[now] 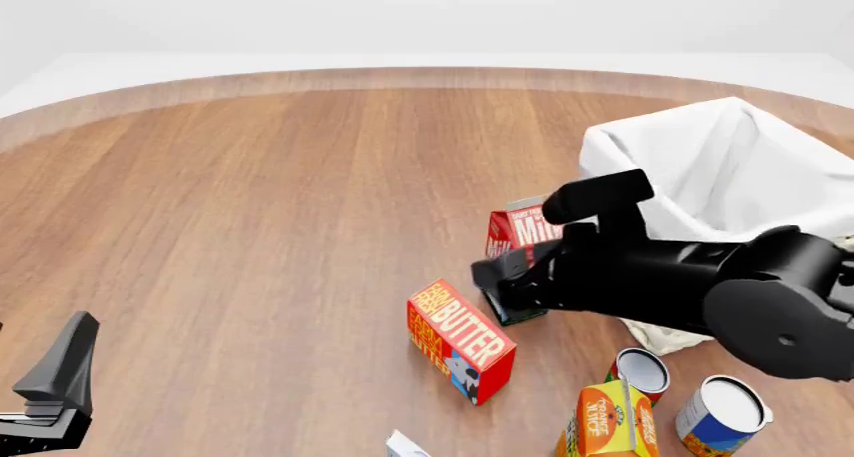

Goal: Pick up the cream cheese box and the butter, and put them in the basket.

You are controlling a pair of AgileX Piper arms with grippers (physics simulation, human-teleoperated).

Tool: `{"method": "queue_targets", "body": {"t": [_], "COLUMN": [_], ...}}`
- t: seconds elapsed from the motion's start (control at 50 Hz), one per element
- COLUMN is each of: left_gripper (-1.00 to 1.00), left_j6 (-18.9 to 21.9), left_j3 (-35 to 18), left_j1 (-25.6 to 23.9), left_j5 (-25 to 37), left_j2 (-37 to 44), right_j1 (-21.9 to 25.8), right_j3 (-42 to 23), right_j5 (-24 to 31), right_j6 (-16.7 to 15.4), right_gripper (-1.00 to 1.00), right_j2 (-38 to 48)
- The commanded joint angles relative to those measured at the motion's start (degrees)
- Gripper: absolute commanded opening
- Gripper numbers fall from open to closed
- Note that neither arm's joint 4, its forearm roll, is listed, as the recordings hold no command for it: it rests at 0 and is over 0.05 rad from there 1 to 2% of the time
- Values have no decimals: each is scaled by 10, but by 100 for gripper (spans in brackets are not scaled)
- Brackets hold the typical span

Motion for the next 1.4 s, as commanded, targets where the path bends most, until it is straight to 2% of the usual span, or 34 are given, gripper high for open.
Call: {"method": "queue_targets", "body": {"t": [0.02, 0.3, 0.56, 0.7, 0.76, 1.22, 1.4], "left_gripper": [100, 100, 100, 100, 100, 100, 100], "left_j6": [0, 0, 0, 0, 0, 0, 0], "left_j3": [0, 0, 0, 0, 0, 0, 0], "left_j1": [0, 0, 0, 0, 0, 0, 0], "left_j5": [0, 0, 0, 0, 0, 0, 0], "left_j2": [0, 0, 0, 0, 0, 0, 0], "right_j1": [8, 18, 11, 15, 26, 25, 29], "right_j3": [1, 10, 9, 8, 18, 41, 40], "right_j5": [-9, -24, -27, -42, -63, -93, -104], "right_j6": [7, 24, 17, 19, 29, 51, 50], "right_gripper": [100, 100, 100, 100, 100, 100, 100], "right_j2": [25, 48, 58, 78, 94, 112, 128]}}
